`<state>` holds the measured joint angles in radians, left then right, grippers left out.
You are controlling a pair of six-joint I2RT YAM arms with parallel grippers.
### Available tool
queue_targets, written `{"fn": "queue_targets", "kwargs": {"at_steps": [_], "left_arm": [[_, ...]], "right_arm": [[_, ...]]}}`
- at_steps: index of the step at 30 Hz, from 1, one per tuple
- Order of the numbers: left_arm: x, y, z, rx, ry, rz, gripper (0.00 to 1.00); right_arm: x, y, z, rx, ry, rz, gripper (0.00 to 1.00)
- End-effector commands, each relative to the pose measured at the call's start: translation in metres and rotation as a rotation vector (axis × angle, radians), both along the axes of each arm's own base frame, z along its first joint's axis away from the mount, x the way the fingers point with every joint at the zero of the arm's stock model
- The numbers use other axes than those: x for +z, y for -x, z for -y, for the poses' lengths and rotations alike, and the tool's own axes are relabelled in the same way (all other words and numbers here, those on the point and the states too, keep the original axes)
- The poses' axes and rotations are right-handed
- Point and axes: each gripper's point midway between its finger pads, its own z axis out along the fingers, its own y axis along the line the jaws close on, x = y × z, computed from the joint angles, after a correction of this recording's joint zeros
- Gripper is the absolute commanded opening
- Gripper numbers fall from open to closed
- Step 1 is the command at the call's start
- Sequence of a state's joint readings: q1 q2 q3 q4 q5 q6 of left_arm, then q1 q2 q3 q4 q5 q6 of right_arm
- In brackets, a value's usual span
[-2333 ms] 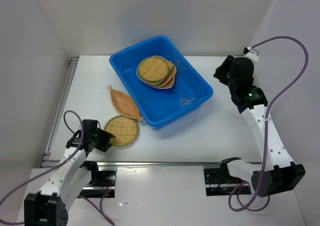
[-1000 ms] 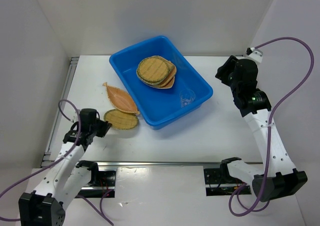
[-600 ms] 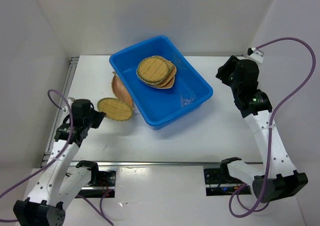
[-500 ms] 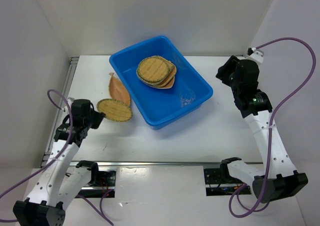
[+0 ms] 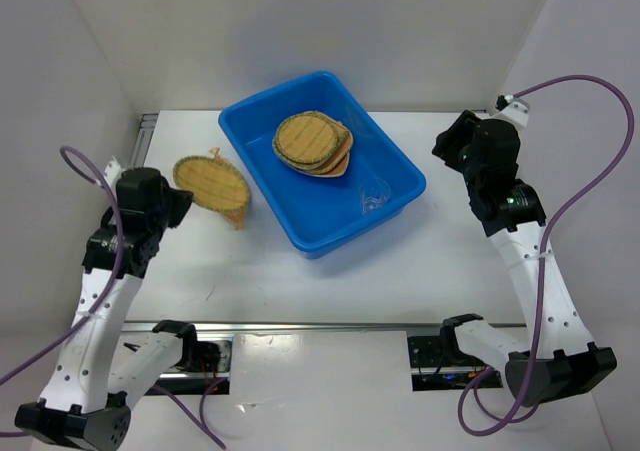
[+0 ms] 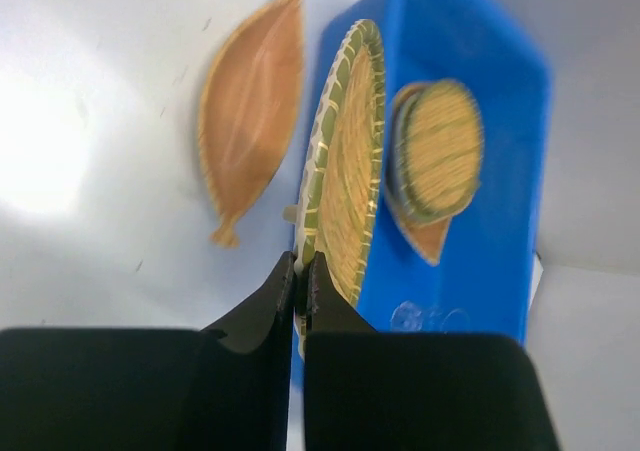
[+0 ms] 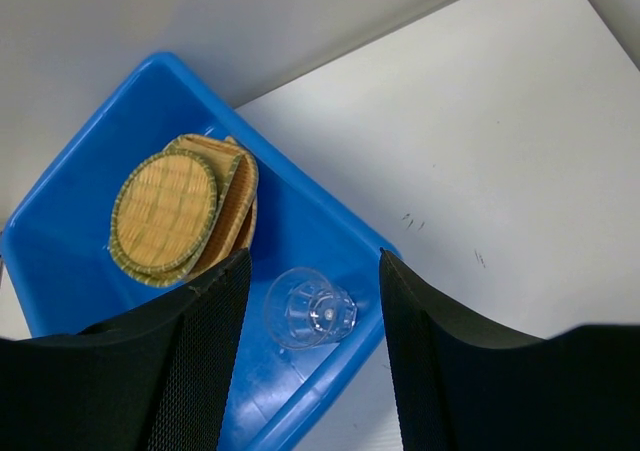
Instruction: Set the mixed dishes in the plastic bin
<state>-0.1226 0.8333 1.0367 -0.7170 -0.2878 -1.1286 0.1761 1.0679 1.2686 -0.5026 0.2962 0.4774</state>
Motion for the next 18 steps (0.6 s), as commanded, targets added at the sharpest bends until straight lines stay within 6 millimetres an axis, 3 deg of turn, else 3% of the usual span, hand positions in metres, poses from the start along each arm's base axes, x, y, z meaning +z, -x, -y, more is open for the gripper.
{"fn": "queue_targets", "kwargs": {"at_steps": [1, 4, 6, 7, 9, 10, 12, 13, 18], "left_arm": [[0.080, -0.024, -0.014, 0.030, -0.102, 0.208, 0.00], [0.121, -0.045, -0.002, -0.023, -0.099, 0.323, 0.00], [0.132, -0.060, 0.019, -0.101, -0.067, 0.365, 0.00], [0.134, -0.078, 0.039, -0.185, -0.046, 0.393, 0.00], [0.133, -0.096, 0.066, -0.263, -0.026, 0.385, 0.00], [0.116, -0.117, 0.082, -0.313, -0.025, 0.334, 0.00], [0.129, -0.137, 0.100, -0.373, -0.013, 0.381, 0.00], [0.120, -0.156, 0.107, -0.387, -0.008, 0.372, 0.00], [0.102, -0.201, 0.133, -0.465, 0.022, 0.357, 0.00]], "right_arm": [[0.027, 0.006, 0.005, -0.014, 0.005, 0.068, 0.60], [0.027, 0.006, 0.005, -0.014, 0.005, 0.068, 0.60], [0.027, 0.006, 0.005, -0.014, 0.005, 0.068, 0.60], [0.026, 0.003, 0.005, -0.014, 0.005, 0.068, 0.60], [0.026, 0.003, 0.005, -0.014, 0.005, 0.068, 0.60], [0.026, 0.003, 0.003, -0.004, 0.003, 0.068, 0.61], [0.023, 0.000, -0.001, 0.016, -0.001, 0.058, 0.61], [0.023, 0.000, -0.006, 0.040, -0.017, 0.058, 0.61], [0.014, 0.000, -0.020, 0.100, -0.062, 0.043, 0.61]]}}
